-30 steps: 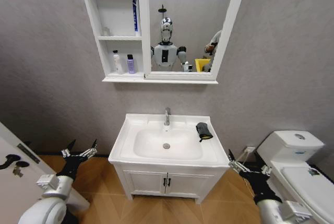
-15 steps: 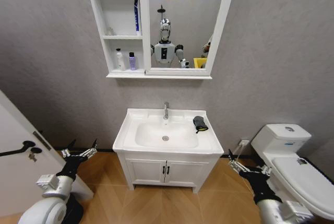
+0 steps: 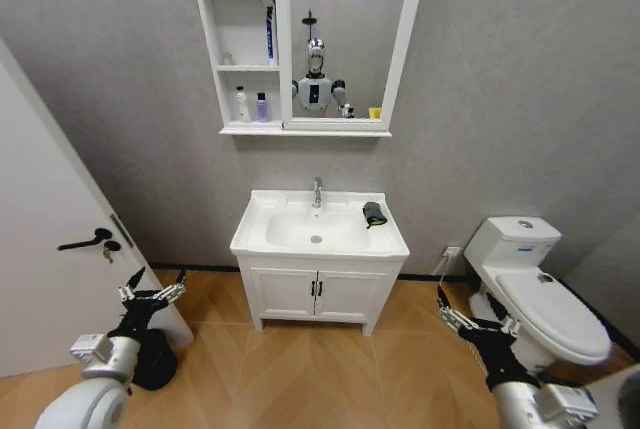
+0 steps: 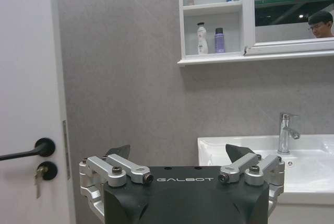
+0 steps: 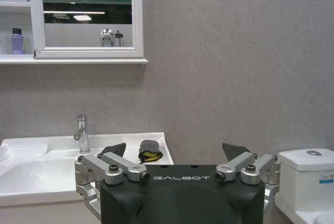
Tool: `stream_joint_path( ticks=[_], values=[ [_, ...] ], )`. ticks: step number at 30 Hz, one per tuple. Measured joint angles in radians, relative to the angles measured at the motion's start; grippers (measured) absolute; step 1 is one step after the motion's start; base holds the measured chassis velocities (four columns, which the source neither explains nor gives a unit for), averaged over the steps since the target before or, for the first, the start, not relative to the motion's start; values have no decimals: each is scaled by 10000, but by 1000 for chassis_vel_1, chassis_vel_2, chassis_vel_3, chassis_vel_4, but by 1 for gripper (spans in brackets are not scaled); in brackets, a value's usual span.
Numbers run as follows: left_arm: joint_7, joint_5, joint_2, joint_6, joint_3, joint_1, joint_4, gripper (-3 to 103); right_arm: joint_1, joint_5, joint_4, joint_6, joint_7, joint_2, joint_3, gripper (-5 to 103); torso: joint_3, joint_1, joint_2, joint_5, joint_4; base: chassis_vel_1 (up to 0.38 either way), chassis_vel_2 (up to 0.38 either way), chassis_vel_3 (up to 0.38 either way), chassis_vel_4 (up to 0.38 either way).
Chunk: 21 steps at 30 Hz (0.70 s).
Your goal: Move facial cleanser and shampoo from washbasin to cabinet, then wipe washbasin with towel.
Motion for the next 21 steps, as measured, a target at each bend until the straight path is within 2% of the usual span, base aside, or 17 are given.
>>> stream_joint_path(
  ticks=[1,3,4,5,6,7,8,9,10,11,12,14,15,17,18,19,21],
  values=[
    [0,0,0,0,0,0,1,100,-1,-1,2,3,0,0,0,100,-2,-2,2,-23,-1,352,-401,-343,367],
    [0,1,0,-1,-1,-1,-2,100,2,0,-2,2,0,-1,0,100,1,1,-1,10,0,372,-355,-358,349],
    [0,1,0,-1,-1,-1,-2,100,2,0,-2,2,0,-1,0,100,1,1,-1,10,0,369,-362,-373,346],
    [0,0,0,0,0,0,2,100,2,0,-1,2,0,0,0,100,-2,-2,2,-24,1,317,-364,-306,346],
    [0,0,0,0,0,0,2,100,2,0,-1,2,0,0,0,100,-2,-2,2,-24,1,317,-364,-306,346],
    [0,0,-1,1,0,0,2,100,-1,0,0,3,0,0,0,100,-1,0,1,-19,-2,317,-346,-326,354],
    [1,1,0,0,0,0,-3,100,2,0,-2,3,0,-2,0,100,1,1,0,13,1,394,-346,-386,315],
    [1,1,0,0,0,0,-3,100,2,0,-2,3,0,-2,0,100,1,1,0,13,1,394,-346,-386,315],
    [0,0,0,-1,-1,0,-2,100,3,0,-3,2,0,0,0,100,1,3,-1,7,1,359,-327,-386,345],
    [0,0,-1,0,1,0,2,100,-1,-1,2,4,0,0,0,100,-1,2,1,-36,-3,359,-370,-289,345],
    [0,0,-1,0,1,0,2,100,-1,-1,2,4,0,0,0,100,-1,2,1,-36,-3,359,-370,-289,345],
    [0,1,0,1,0,0,0,100,3,0,-2,3,0,-1,0,100,0,2,-1,9,0,367,-336,-358,363],
    [0,1,0,1,0,0,0,100,3,0,-2,3,0,-1,0,100,0,2,-1,9,0,383,-302,-358,358],
    [0,0,-1,0,0,0,2,100,-1,-1,1,3,-1,0,0,100,-1,2,0,-29,-2,325,-371,-338,371],
    [0,0,-1,0,0,0,2,100,-1,-1,1,3,-1,0,0,100,-1,2,0,-29,-2,325,-350,-316,371],
    [0,1,-1,0,0,1,0,100,0,0,-1,3,0,0,1,100,-1,-3,1,6,-2,341,-278,-319,304],
    [0,1,0,-1,0,1,-2,100,-1,0,-1,2,0,0,1,100,-2,-6,3,-1,-2,314,-278,-284,279]
  ],
)
